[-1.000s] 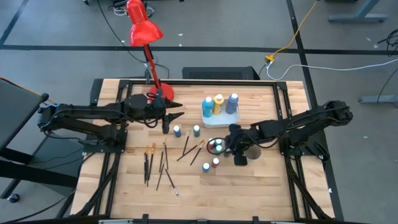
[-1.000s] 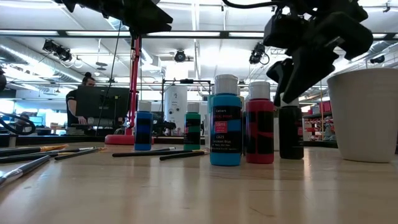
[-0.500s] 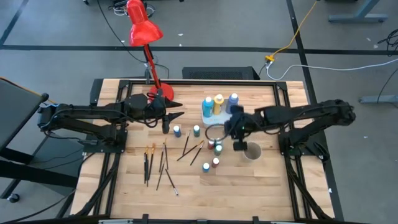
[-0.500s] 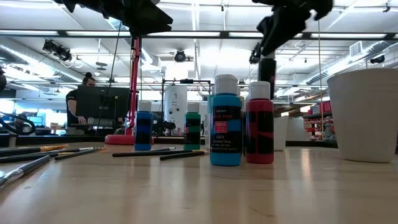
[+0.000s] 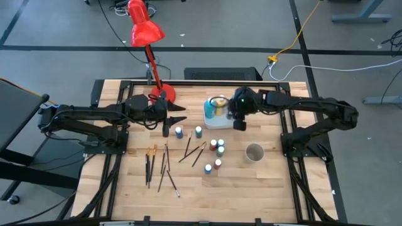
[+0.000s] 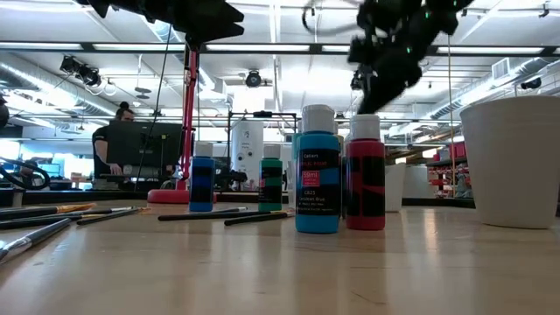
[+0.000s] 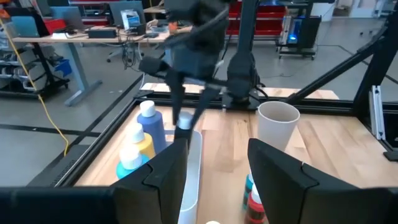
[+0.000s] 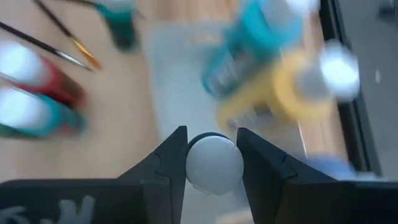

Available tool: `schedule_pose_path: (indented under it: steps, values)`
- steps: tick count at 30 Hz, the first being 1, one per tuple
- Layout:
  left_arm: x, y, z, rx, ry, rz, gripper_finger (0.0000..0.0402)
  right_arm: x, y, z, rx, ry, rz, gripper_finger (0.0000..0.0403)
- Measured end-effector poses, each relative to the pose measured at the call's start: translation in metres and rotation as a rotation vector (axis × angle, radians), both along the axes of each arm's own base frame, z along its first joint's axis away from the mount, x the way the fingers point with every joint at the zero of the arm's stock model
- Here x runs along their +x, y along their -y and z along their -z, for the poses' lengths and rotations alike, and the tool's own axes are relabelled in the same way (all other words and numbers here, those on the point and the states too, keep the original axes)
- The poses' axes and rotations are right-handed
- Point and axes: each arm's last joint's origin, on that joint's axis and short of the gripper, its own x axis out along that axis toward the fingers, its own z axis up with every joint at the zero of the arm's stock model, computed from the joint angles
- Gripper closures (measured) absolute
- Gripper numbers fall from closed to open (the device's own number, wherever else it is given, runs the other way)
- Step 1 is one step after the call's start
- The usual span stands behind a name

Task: Pick & Place Paint Supplies
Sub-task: Put the black matte acrylic craft paint into the white bin

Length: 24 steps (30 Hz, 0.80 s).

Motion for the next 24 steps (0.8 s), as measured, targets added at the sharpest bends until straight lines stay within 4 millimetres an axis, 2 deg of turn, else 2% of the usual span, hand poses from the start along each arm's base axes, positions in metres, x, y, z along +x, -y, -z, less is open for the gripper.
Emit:
schedule_pose_path:
  steps: [4,9,15,24]
  values:
    - [0.0,0.0,0.0,0.001,0.0,-0.001,0.0223,-0.013,0.013,0.019,0.035,-0.06,0.058,0.0283]
    - [0.0,0.0,0.0,0.012,-0.002,0.001,0.0223,-0.022,0.026,0.038,0.085,-0.023,0.116,0.0282]
    - [0.0,0.0,0.0,0.012,-0.002,0.001,0.0223,-0.03,0.03,0.059,0.087,0.004,0.147,0.0282]
    - [0.0,0.0,0.0,0.003,0.0,-0.001,0.0223,-0.031,0.031,0.06,0.035,0.021,0.128,0.0265]
